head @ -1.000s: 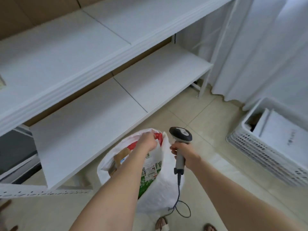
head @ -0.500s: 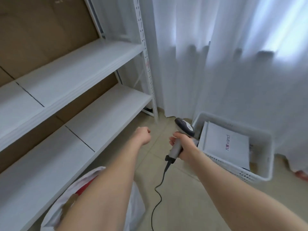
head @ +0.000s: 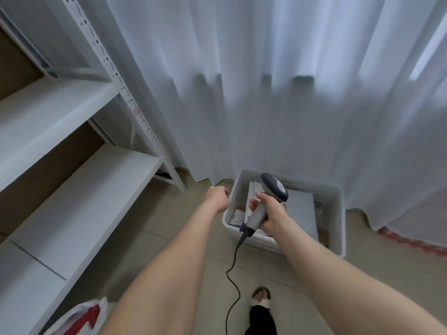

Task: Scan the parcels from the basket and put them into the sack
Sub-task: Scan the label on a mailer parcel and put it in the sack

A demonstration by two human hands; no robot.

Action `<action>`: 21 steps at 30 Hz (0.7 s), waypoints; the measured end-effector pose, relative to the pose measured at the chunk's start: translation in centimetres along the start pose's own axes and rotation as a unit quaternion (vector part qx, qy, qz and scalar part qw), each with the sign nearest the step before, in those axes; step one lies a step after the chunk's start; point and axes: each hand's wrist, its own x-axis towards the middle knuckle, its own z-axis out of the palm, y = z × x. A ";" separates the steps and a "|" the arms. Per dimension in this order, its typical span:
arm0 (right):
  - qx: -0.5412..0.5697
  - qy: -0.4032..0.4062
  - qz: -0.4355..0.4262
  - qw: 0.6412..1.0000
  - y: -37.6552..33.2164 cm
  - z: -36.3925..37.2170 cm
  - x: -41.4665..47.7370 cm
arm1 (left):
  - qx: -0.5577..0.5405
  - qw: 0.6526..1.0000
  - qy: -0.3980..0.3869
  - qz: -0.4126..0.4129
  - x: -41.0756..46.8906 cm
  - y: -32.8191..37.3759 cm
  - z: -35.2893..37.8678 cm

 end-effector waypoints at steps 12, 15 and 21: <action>-0.007 0.121 0.031 0.992 -11.0 -5.1 20.6 | -0.012 0.994 -0.109 0.003 23.6 9.1 8.3; 0.010 0.153 0.038 0.987 -12.1 -7.5 25.1 | -0.077 0.987 -0.136 -0.043 28.3 9.7 11.9; 0.024 0.179 0.056 0.982 -12.0 -12.9 35.5 | -0.170 0.962 -0.160 -0.142 36.3 8.1 22.3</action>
